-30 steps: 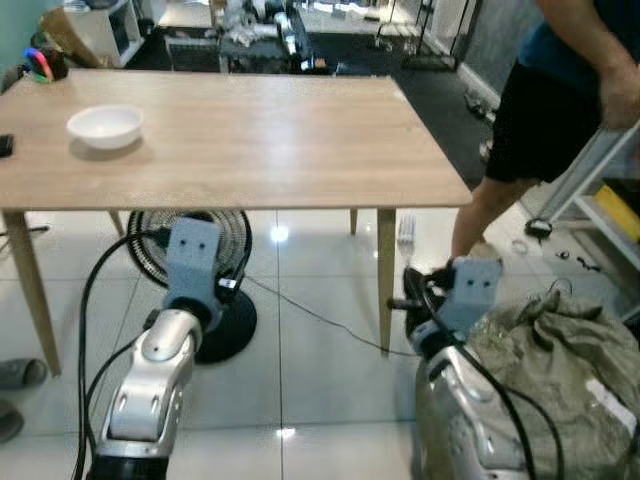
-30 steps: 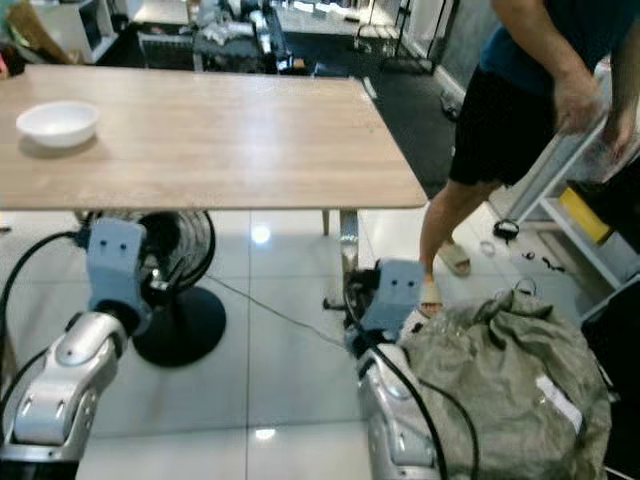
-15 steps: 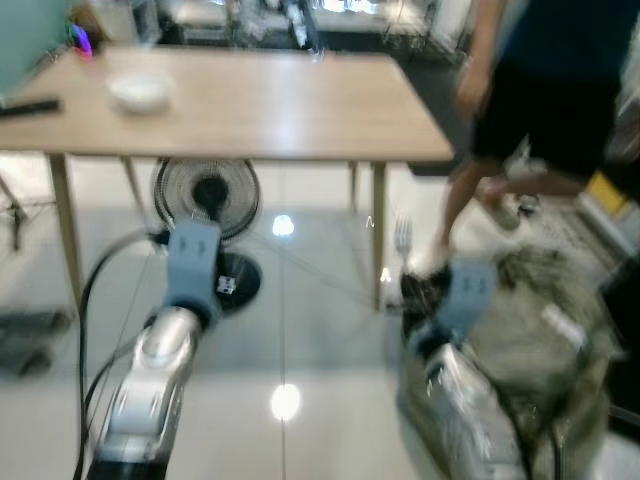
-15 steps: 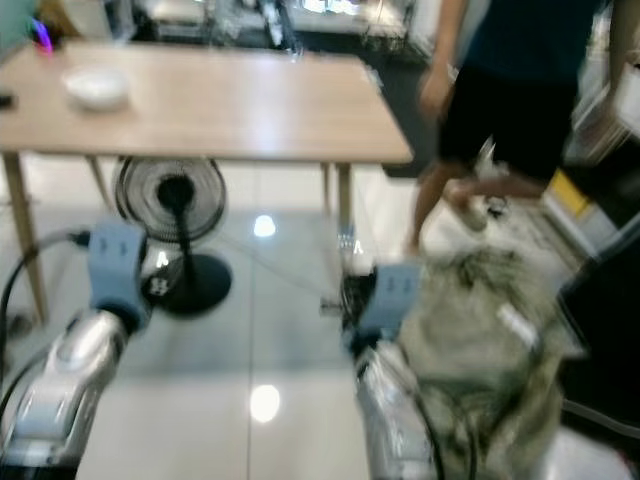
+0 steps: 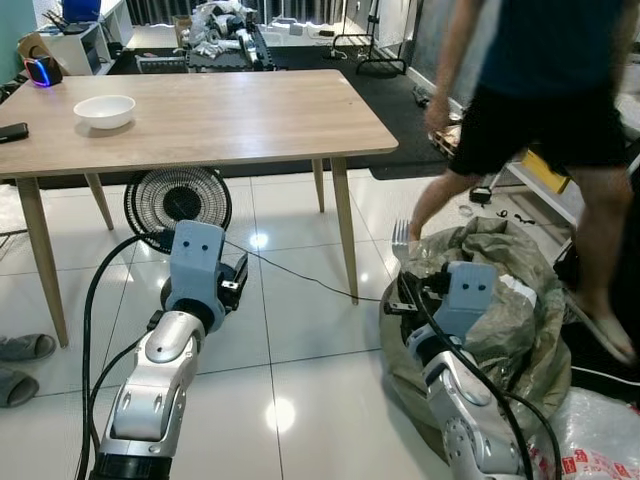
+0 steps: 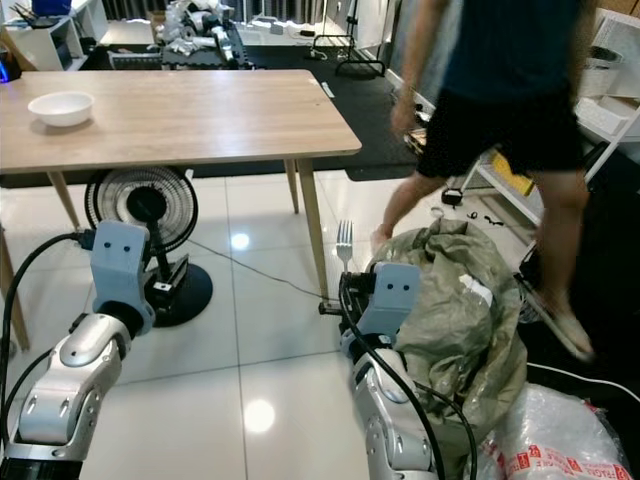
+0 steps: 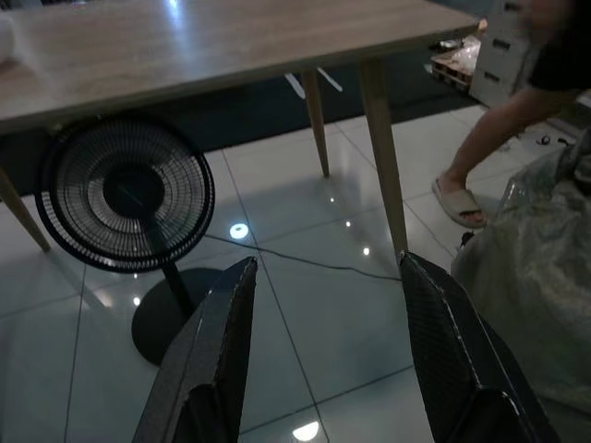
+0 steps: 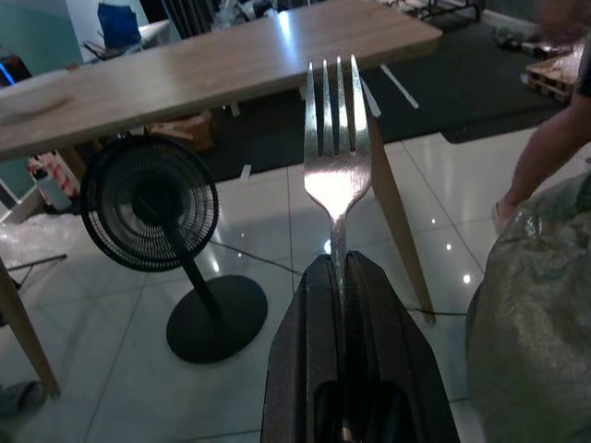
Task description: Setting the table
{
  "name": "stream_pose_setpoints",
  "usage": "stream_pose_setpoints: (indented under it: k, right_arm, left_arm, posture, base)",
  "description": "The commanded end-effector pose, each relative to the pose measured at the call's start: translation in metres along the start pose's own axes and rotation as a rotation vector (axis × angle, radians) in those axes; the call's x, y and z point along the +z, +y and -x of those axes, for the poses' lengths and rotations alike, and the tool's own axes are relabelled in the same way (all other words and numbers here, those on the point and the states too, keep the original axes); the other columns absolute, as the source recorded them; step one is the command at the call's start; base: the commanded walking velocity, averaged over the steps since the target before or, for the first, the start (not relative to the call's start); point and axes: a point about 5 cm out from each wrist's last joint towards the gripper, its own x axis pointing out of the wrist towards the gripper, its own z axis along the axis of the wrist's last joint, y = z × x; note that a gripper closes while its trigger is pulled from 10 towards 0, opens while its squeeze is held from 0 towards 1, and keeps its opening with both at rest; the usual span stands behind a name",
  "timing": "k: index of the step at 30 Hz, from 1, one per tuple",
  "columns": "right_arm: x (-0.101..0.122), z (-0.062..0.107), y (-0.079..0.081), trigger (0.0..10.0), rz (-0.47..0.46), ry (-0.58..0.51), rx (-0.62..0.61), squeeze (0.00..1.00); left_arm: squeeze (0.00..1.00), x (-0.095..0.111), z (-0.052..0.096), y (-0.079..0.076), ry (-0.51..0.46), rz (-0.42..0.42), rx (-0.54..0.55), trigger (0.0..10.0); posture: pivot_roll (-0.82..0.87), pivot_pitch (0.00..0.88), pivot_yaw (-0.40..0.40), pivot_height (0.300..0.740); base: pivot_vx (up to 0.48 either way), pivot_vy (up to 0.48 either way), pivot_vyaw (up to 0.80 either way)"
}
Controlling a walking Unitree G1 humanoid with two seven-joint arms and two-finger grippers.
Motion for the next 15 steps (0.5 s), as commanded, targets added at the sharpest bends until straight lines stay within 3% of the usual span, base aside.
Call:
stream_pose_setpoints:
  k: [1,2,12,13,15]
  right_arm:
    - [-0.001,0.001,0.000,10.0,-0.009,0.010,0.003,0.00]
    - [-0.001,0.001,0.000,10.0,-0.009,0.010,0.003,0.00]
    - [-0.012,0.004,-0.006,10.0,0.018,0.050,-0.003,0.00]
    - [-0.021,0.008,-0.013,10.0,0.050,0.081,-0.012,0.00]
    - [-0.025,0.010,-0.016,10.0,0.060,0.095,-0.017,0.00]
  left_arm:
    - [0.00,-0.004,0.001,0.001,0.016,0.004,0.000,10.0]
    - [0.00,-0.004,0.001,0.001,0.016,0.004,0.000,10.0]
    - [0.00,-0.023,0.006,0.002,0.077,-0.017,0.004,10.0]
    - [0.00,-0.041,0.013,0.005,0.130,-0.039,0.015,10.0]
    - [0.00,-0.049,0.016,0.006,0.154,-0.050,0.019,10.0]
  posture:
    - [-0.04,0.000,0.034,0.740]
    - [-0.04,0.000,0.034,0.740]
    - [-0.03,0.000,0.033,0.740]
    - [-0.03,0.000,0.033,0.740]
    - [-0.03,0.000,0.033,0.740]
  base:
    - [0.000,0.000,0.00]
    - [0.000,0.000,0.00]
    - [0.000,0.000,-0.80]
    - [0.000,0.000,-0.80]
    - [0.000,0.000,-0.80]
